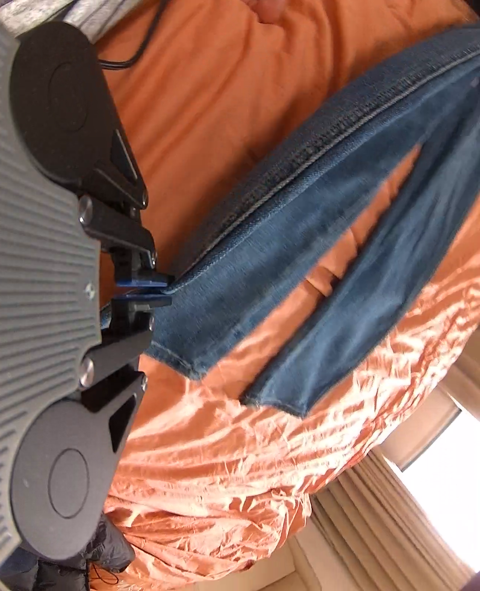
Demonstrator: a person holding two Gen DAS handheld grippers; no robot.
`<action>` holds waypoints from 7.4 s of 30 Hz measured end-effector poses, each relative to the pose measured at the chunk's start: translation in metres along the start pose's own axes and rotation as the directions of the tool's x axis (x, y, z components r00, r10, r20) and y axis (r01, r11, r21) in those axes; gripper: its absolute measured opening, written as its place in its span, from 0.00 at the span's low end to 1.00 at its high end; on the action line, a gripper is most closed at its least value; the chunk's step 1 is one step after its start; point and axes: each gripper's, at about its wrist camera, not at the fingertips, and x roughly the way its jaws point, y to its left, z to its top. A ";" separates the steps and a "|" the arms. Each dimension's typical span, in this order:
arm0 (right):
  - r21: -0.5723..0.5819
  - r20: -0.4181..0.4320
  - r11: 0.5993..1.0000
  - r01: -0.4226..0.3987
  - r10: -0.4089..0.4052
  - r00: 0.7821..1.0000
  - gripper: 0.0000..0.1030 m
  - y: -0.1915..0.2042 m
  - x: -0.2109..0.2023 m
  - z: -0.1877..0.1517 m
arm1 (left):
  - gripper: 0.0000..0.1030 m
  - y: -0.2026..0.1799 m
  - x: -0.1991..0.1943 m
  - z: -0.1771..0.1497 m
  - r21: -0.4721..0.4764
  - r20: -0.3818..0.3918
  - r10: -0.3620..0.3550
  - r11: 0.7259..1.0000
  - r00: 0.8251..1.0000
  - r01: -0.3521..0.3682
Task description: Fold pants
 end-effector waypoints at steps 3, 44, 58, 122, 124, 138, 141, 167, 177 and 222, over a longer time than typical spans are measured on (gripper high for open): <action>0.074 0.060 0.997 0.038 -0.042 0.997 0.00 -0.034 -0.009 0.033 | 0.06 0.005 0.001 0.020 0.008 0.021 0.030 0.999 0.999 -0.031; 0.180 -0.172 0.981 0.074 -0.042 0.984 0.00 -0.117 0.303 0.226 | 0.07 0.007 0.286 0.126 0.144 -0.162 0.087 0.988 0.983 -0.064; 0.559 0.020 0.827 -0.060 0.059 0.998 0.48 -0.076 0.201 0.211 | 0.80 0.068 0.212 0.114 -0.164 -0.078 0.006 0.986 0.997 -0.018; 0.956 0.291 -0.025 -0.294 -0.074 0.954 0.37 -0.097 0.151 -0.010 | 0.53 0.031 0.153 0.065 -0.456 0.087 -0.109 0.880 0.990 0.137; 0.950 0.303 -0.056 -0.309 -0.084 0.949 0.33 -0.112 0.165 -0.019 | 0.52 0.001 0.159 0.081 -0.421 0.081 -0.150 0.891 0.985 0.171; 0.893 0.411 -0.117 -0.434 -0.182 0.893 0.00 -0.141 0.210 -0.038 | 0.44 -0.170 0.179 0.176 -0.122 0.064 -0.385 0.913 0.921 0.390; 0.938 0.319 -0.103 -0.331 -0.119 0.940 0.00 -0.144 0.221 -0.036 | 0.42 -0.206 0.188 0.190 -0.031 0.045 -0.444 0.895 0.895 0.446; 0.893 0.358 -0.261 -0.368 -0.086 0.930 0.03 -0.130 0.249 -0.065 | 0.32 -0.543 0.256 0.309 0.393 -0.270 -0.797 0.421 0.541 0.817; 0.944 0.279 -0.120 -0.306 -0.200 0.939 0.00 -0.133 0.203 -0.043 | 0.11 -0.539 0.207 0.315 0.493 -0.130 -0.828 0.424 0.546 0.760; 0.835 0.469 -0.233 -0.499 -0.172 0.866 0.03 -0.127 0.236 -0.060 | 0.10 -0.319 0.256 0.219 0.094 -0.105 -0.501 0.855 0.859 0.510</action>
